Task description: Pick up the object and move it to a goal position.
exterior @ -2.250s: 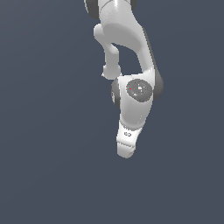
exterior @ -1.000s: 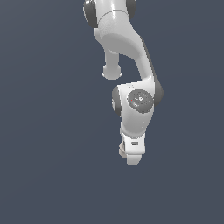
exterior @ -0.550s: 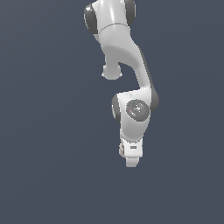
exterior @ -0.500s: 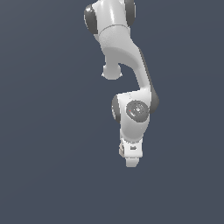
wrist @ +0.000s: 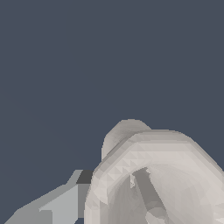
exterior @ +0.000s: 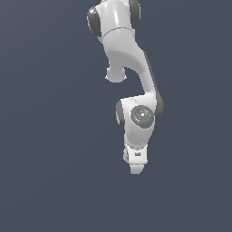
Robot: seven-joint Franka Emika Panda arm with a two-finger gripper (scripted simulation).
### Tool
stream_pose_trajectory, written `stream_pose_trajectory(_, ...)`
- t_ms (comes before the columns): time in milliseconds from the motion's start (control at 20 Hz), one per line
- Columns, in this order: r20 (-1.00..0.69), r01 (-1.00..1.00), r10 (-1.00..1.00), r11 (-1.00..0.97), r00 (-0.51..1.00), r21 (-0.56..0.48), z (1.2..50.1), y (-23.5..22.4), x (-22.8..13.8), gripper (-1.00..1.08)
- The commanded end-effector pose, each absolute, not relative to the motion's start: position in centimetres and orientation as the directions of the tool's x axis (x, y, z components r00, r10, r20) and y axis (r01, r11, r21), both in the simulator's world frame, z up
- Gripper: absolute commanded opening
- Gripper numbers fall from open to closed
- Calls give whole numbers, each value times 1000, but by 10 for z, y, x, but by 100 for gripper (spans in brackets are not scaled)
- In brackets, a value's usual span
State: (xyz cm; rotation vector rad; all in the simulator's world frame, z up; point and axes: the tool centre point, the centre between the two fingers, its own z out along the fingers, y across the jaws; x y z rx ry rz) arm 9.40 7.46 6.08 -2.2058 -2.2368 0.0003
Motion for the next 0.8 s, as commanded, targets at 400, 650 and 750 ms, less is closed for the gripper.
stream_pose_trajectory(400,0,1000,1000,19,-19,1,64,75,94,-100)
stream_pose_trajectory(650,2,999,999,53,-53,9,87,81,96,-100)
stream_pose_trajectory(750,3,997,997,75,-75,14,102,85,97,-100)
